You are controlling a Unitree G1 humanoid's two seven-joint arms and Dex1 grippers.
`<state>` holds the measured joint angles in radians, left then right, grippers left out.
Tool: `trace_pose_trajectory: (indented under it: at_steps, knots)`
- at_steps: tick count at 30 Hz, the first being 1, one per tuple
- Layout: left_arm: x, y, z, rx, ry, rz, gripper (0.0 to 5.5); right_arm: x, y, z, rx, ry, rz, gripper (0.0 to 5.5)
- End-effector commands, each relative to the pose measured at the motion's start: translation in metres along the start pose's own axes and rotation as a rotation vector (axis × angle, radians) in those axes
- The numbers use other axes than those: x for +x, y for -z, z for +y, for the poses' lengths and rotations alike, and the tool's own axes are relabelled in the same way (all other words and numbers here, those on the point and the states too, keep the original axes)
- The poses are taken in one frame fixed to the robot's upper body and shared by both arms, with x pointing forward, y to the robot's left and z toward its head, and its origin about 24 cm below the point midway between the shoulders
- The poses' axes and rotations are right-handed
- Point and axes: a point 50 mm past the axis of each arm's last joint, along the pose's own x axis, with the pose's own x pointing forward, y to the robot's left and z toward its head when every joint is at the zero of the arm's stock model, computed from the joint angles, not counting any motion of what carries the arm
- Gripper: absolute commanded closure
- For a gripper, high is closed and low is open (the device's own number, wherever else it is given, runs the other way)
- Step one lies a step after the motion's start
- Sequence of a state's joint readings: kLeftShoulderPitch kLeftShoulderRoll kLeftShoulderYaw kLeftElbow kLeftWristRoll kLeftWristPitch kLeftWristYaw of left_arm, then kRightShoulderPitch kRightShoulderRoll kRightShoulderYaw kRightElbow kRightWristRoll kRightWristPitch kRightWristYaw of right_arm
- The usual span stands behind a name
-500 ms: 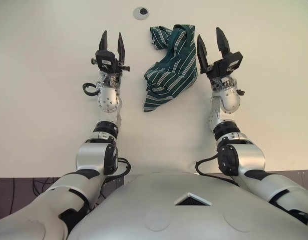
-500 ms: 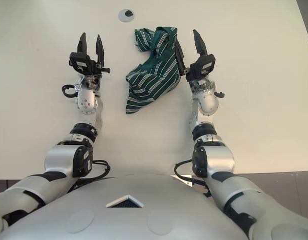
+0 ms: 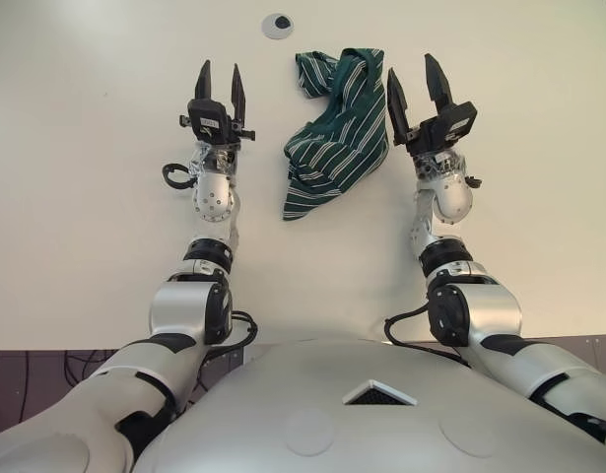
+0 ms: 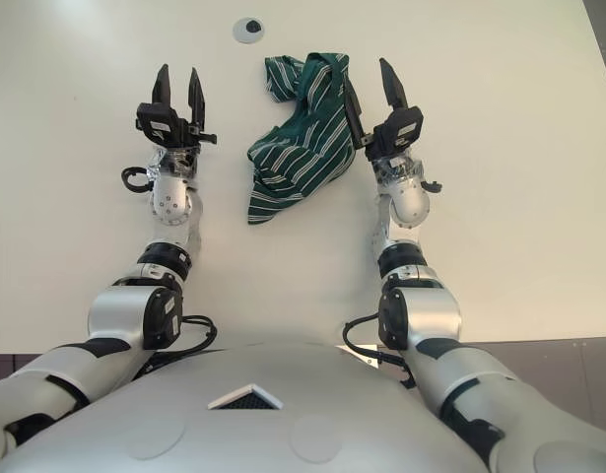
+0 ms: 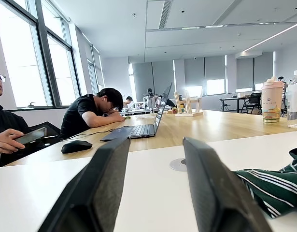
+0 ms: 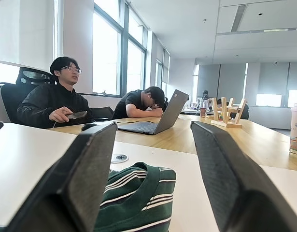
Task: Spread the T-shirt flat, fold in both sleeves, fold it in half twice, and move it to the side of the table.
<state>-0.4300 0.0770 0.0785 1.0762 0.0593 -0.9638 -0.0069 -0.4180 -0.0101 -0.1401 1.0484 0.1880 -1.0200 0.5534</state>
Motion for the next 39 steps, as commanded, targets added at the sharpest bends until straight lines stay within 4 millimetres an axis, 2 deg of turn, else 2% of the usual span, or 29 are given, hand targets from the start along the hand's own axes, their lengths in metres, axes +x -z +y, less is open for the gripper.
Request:
trace_pose_trajectory:
  at_steps: [1,4,6,9,14,20,21,23,26,29,31,39]
  knots:
    - [-0.016,0.011,-0.004,-0.005,0.009,0.060,3.52,-0.024,0.015,0.007,0.037,0.027,0.086,2.69]
    - [-0.018,0.023,-0.005,-0.124,0.018,0.170,3.52,-0.024,0.016,0.007,0.043,0.030,0.090,2.69]
    - [-0.013,0.022,0.008,-0.181,-0.023,0.175,3.52,-0.023,0.017,0.005,0.048,0.041,0.105,2.69]
    - [-0.012,0.026,0.015,-0.164,-0.036,0.212,3.52,-0.019,0.018,0.006,0.049,0.042,0.110,2.69]
    - [-0.012,0.024,0.010,-0.130,-0.009,0.198,3.52,-0.012,0.017,0.007,0.045,0.022,0.110,2.69]
    - [-0.009,0.025,0.006,-0.134,-0.006,0.208,3.52,-0.013,0.019,0.005,0.049,0.026,0.133,2.69]
    - [-0.001,0.022,0.007,-0.171,0.049,0.214,3.52,-0.011,0.019,0.004,0.021,-0.030,0.170,2.69]
    - [0.019,0.014,0.013,-0.239,0.214,0.279,3.52,-0.012,0.025,0.008,-0.130,-0.289,0.338,2.69]
    - [0.032,-0.002,0.016,-0.385,0.468,0.429,3.52,-0.043,0.033,0.004,-0.359,-0.586,0.583,2.69]
    - [0.017,-0.018,0.008,-0.545,0.645,0.538,3.52,-0.065,0.022,0.005,-0.419,-0.733,0.641,2.69]
    - [0.007,-0.024,0.003,-0.620,0.690,0.594,3.52,-0.072,0.014,0.009,-0.415,-0.768,0.653,2.69]
    - [-0.036,-0.040,-0.011,-0.767,0.678,0.798,3.52,-0.072,0.004,0.012,-0.419,-0.715,0.685,2.69]
